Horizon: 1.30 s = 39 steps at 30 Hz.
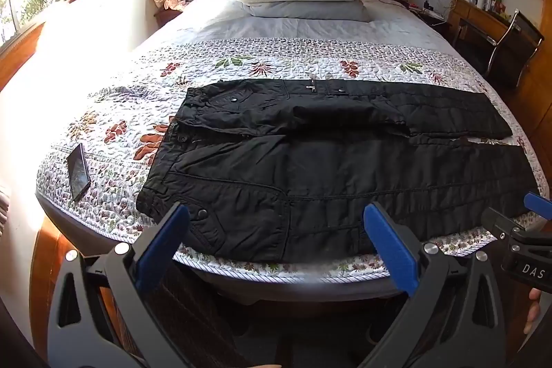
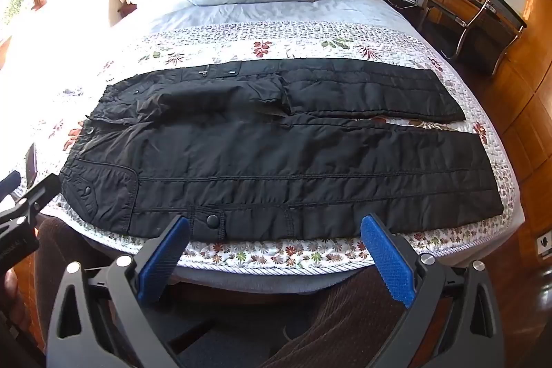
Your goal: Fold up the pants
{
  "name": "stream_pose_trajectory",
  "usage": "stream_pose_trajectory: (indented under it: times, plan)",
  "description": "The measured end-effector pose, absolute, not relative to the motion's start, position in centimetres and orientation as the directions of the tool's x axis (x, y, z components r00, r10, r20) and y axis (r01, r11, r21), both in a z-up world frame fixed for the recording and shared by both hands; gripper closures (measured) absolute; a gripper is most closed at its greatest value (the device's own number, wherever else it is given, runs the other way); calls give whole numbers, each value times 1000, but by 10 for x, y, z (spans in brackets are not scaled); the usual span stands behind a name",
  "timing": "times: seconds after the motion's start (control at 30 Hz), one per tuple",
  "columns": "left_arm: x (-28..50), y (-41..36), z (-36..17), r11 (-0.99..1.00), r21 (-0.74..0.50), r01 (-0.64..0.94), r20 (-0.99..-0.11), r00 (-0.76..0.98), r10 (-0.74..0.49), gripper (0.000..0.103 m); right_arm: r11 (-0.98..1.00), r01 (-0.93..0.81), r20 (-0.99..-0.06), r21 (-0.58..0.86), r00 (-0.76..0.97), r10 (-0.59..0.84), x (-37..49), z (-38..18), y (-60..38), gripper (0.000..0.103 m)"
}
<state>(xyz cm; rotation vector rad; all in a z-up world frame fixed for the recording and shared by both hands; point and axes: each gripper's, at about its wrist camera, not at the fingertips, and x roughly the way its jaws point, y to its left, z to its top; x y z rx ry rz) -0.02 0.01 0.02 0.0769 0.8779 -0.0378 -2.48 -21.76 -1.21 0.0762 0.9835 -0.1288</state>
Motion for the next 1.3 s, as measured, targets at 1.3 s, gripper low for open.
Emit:
stream_pose_trajectory:
  times: [1.3]
  plan:
    - [1, -1, 3, 997, 54, 62, -767, 642, 1, 2, 989, 145, -841, 7, 536, -72, -24, -19, -219, 3]
